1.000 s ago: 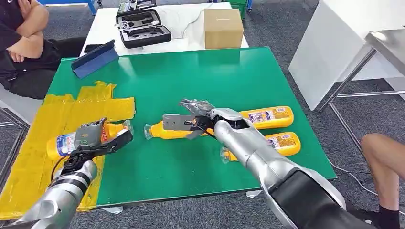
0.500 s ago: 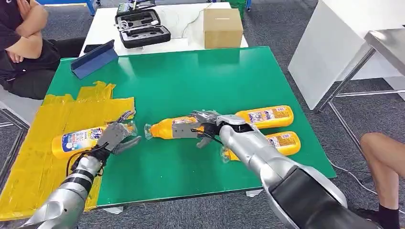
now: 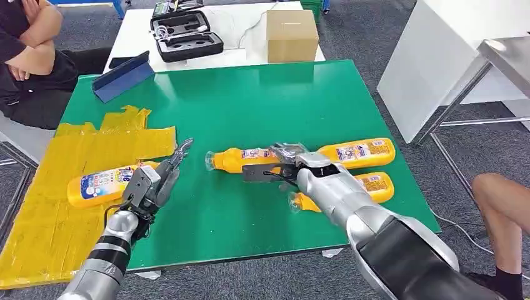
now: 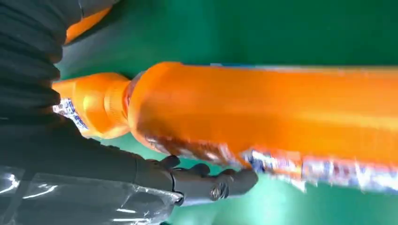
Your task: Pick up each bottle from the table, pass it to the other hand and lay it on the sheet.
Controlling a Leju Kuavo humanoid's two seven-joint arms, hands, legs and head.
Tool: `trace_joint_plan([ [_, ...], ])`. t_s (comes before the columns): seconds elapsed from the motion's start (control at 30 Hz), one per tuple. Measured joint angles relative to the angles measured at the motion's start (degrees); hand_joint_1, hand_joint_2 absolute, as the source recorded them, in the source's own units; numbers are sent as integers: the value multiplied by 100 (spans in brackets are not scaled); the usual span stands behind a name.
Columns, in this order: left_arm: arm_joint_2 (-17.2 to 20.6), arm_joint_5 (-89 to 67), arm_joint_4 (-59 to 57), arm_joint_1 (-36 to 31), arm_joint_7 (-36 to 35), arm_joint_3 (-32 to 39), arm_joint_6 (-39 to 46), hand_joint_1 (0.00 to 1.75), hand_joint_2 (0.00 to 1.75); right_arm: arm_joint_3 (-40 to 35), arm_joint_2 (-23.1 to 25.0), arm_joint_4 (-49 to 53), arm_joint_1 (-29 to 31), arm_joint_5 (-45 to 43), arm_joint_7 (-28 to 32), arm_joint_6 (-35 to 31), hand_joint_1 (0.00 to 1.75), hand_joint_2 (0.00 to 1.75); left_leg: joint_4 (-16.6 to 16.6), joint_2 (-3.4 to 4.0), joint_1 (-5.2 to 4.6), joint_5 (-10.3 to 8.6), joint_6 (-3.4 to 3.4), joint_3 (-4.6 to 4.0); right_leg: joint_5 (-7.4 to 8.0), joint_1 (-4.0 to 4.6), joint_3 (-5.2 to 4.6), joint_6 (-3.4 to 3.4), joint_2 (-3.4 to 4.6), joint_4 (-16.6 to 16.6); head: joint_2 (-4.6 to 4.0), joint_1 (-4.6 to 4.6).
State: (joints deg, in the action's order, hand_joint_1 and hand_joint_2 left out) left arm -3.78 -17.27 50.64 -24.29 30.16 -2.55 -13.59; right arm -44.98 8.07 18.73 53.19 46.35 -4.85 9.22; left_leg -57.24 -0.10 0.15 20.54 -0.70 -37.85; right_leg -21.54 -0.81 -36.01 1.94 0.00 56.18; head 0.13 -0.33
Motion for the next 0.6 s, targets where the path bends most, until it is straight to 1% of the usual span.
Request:
trace_joint_plan([
  [0.03,0,51,35,3,4,-49,-35,0,0,-24,0,-18,-21,55,-35,15,0,175,0,0,0,0,0,0,0,0,1,0,0,0,0,0],
  [0.07,-2,103,68,4,9,-108,-70,0,0,-42,-2,-39,-41,97,-63,26,7,175,0,-1,0,0,0,1,0,0,1,0,0,0,0,2],
  [0.1,-4,154,105,7,20,-156,-118,0,0,-66,0,-55,-52,143,-96,33,143,175,0,0,0,0,0,2,0,0,1,0,0,-1,0,-2],
  [0.13,-4,200,132,7,26,-191,-156,0,0,-81,2,-68,-58,178,-129,42,168,175,0,0,0,0,0,4,0,0,2,0,0,-1,0,0],
  [0.17,-9,230,153,7,35,-223,-175,0,0,-94,4,-81,-78,206,-157,46,175,175,0,0,0,0,0,7,0,0,4,0,0,-1,0,-2],
  [0.33,-48,438,350,14,46,-427,-333,0,0,-171,39,-112,-132,344,-288,44,175,175,1,3,1,7,2,34,-5,1,25,-3,2,-3,0,-2],
  [0.6,-66,595,621,73,22,-623,-333,0,0,-197,57,-175,-270,392,-393,26,175,175,2,4,1,7,1,68,-8,1,41,-5,3,-5,0,2],
])
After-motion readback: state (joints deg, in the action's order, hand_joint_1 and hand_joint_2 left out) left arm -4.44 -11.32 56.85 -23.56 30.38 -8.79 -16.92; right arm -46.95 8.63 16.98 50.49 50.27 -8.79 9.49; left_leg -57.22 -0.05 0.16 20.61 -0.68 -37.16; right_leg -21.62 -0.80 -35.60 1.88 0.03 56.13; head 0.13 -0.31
